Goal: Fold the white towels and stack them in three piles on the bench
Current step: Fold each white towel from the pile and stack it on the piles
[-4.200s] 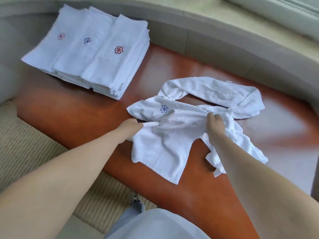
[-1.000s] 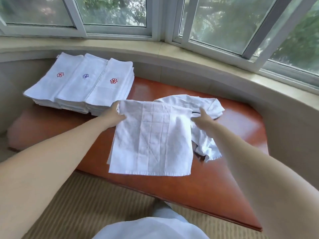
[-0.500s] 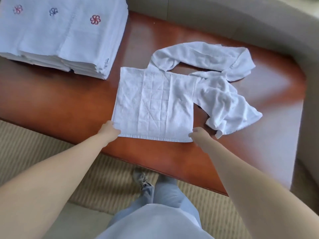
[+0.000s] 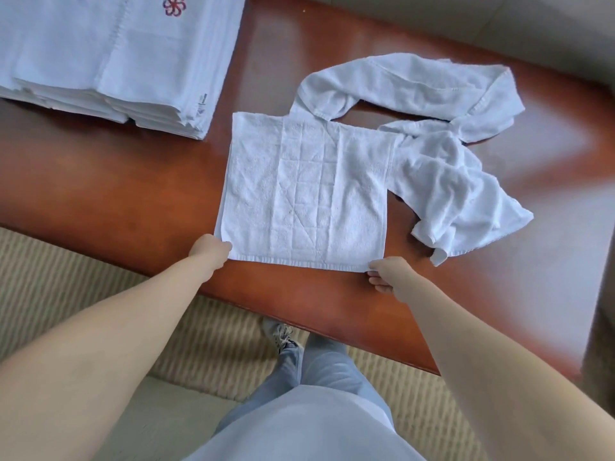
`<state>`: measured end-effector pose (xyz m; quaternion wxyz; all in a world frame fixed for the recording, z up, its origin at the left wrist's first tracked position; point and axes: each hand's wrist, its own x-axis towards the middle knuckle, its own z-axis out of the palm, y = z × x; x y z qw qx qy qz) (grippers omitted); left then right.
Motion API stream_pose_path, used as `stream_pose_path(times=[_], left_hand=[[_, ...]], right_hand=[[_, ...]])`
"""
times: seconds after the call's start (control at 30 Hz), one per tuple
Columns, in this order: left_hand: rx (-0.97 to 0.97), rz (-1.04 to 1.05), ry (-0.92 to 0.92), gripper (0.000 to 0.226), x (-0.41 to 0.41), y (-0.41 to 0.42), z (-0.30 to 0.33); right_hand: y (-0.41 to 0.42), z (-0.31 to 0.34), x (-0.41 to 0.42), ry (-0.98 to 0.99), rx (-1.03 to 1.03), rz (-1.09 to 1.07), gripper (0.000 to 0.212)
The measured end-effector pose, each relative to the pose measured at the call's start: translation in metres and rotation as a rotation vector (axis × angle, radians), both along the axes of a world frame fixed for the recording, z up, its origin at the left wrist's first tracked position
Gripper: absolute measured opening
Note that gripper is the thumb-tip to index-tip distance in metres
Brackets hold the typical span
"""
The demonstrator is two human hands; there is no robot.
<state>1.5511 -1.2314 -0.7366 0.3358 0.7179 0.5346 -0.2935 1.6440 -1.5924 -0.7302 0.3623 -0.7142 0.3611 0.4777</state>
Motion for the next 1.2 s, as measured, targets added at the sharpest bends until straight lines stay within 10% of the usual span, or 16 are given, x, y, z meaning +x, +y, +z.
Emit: stream_pose_path(times=[0.4, 0.73, 1.03, 1.2], left_hand=[[-0.287, 0.527, -0.963, 0.013, 0.142, 0.036, 0.151], [-0.044, -0.069, -0.307, 0.022, 0.011, 0.038, 0.011], [0.142, -0.294, -0.223, 0.013, -0.011, 0.036, -0.005], [0.182, -0.300, -0.195, 0.017, -0.012, 0.032, -0.010]], right_hand=[[0.025, 0.130, 0.123, -0.615, 0.712, -0.790, 0.015], [-0.007, -0.007, -0.013, -0.364, 0.096, -0.160, 0.008], [-0.002, -0.012, -0.029, -0.501, -0.190, 0.322, 0.020], [0.006, -0.020, -0.035, -0.489, -0.258, 0.244, 0.017]])
